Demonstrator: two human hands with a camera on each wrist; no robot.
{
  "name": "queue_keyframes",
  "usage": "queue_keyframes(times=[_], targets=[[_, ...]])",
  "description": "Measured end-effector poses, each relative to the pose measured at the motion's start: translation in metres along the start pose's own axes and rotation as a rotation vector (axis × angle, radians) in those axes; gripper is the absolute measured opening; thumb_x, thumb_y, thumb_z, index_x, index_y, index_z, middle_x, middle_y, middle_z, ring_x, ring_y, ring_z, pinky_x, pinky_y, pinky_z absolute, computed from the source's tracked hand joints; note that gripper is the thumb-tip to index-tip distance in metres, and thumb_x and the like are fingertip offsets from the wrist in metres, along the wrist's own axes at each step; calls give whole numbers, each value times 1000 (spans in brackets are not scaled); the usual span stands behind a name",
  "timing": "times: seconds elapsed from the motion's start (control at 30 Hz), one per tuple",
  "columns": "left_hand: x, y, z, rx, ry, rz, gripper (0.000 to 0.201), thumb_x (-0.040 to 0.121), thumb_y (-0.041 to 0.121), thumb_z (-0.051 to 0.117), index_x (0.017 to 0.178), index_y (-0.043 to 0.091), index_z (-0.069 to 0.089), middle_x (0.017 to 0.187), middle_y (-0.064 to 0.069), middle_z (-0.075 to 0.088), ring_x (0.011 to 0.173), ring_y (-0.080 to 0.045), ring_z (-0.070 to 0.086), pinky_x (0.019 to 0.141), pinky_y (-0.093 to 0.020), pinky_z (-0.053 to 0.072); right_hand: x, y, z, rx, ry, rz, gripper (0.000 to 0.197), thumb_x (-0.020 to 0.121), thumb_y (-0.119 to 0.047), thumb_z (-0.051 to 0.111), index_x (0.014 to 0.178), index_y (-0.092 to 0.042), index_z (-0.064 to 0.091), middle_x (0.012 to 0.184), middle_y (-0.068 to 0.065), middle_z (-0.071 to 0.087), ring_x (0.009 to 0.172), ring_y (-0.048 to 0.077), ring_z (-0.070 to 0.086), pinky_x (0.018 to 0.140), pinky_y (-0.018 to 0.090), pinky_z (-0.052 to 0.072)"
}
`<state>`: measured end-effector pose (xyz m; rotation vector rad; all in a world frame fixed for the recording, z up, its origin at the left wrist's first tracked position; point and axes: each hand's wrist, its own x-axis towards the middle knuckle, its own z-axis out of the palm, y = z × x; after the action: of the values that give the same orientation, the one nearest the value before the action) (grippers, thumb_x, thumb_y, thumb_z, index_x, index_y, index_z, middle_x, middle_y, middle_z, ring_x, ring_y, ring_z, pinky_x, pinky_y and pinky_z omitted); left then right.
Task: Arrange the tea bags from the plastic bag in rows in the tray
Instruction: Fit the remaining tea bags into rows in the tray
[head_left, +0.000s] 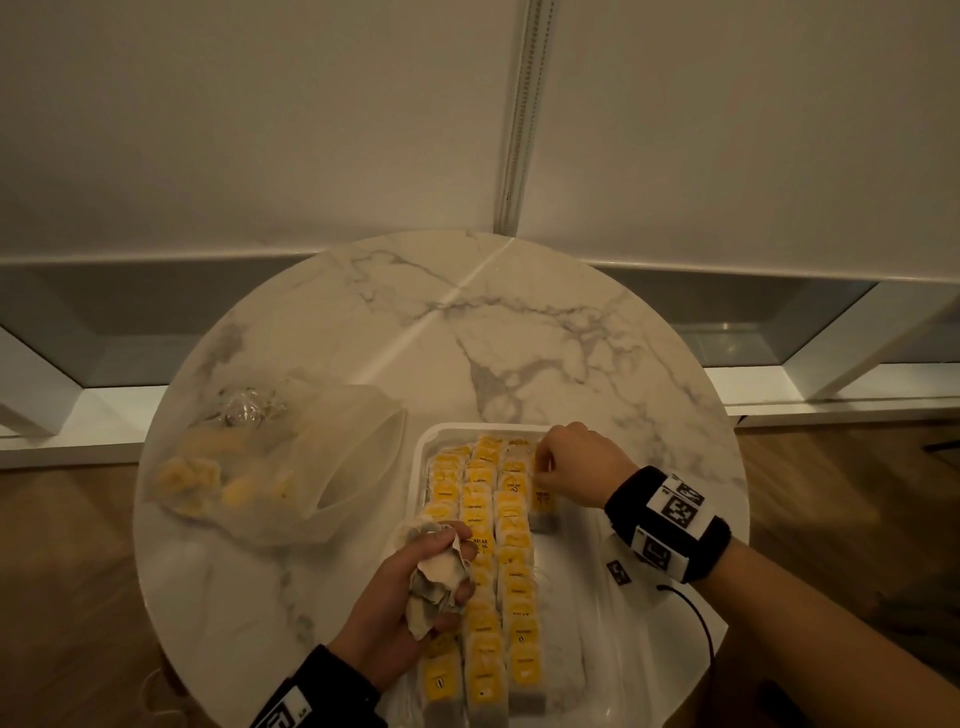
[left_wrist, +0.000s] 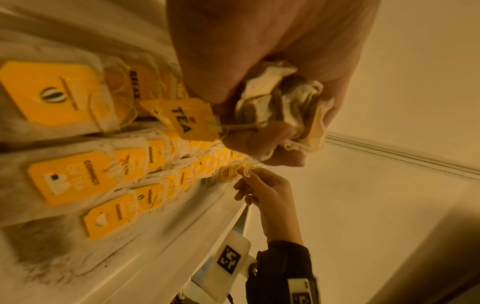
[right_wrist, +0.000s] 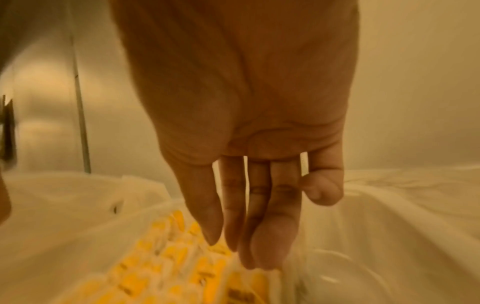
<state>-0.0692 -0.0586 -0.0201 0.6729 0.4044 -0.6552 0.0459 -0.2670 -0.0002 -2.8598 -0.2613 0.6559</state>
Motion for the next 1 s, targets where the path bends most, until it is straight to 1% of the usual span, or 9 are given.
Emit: queue_keyframes(times=[0.1,0.2,0.37,0.53,0.63,0.73,0.8,0.93,1.0], targets=[[0,-1,0,-14,-6,-2,60,39,25,98,86,6,67,75,-8,58,47,-19,52,32,-19,35,-17,-7,-11,207,33,-95,10,87,-26,67,80,-20,71,73,-4,66,61,9,59,64,29,53],[1,-1,0,20,20,-5,48,46,26,92,85,9,68,75,-6,59,49,-18,53,33,-17,34,-44,-26,-18,423,13,-238,10,89,-21,69,80,-18,71,65,-5,66,52,4,58,60,24,52],[0,-4,1,71,87,13,24,76,20,72,94,8,61,69,-11,55,50,-17,53,34,-18,32,-78,-50,-1,634,41,-385,15,88,-35,69,87,-20,74,73,-2,70,65,12,63,64,31,52],[2,-7,0,83,98,43,36,68,26,76,92,7,59,67,-9,55,53,-17,55,36,-20,33,-91,-59,22,702,85,-353,11,89,-29,70,87,-19,71,71,-7,71,67,6,65,63,15,45],[2,-8,1,138,117,61,31,71,27,68,92,6,58,65,-11,55,52,-17,54,36,-21,34,-90,-59,32,730,137,-305,10,88,-30,70,84,-20,70,70,-6,70,67,9,64,63,18,46],[2,-9,2,173,123,67,33,71,27,68,94,3,60,64,-14,56,50,-19,54,36,-20,36,-91,-57,37,746,177,-278,10,90,-26,68,82,-20,69,66,-7,67,64,6,61,61,18,44],[3,-9,2,175,130,72,36,72,26,68,96,2,60,64,-16,56,49,-20,55,36,-21,36,-91,-56,38,720,207,-267,12,90,-27,66,79,-23,68,67,-7,66,63,8,60,60,24,47],[3,-9,3,171,121,72,35,70,25,69,96,3,58,66,-17,55,49,-20,57,35,-21,37,-90,-49,35,777,256,-225,19,86,-15,67,72,-27,64,65,-8,63,60,6,57,60,23,47],[2,-9,3,172,100,61,37,71,26,69,98,3,60,66,-16,57,52,-20,58,36,-22,37,-91,-45,31,820,264,-200,19,86,-11,66,71,-23,65,65,-3,64,58,9,58,60,30,51]])
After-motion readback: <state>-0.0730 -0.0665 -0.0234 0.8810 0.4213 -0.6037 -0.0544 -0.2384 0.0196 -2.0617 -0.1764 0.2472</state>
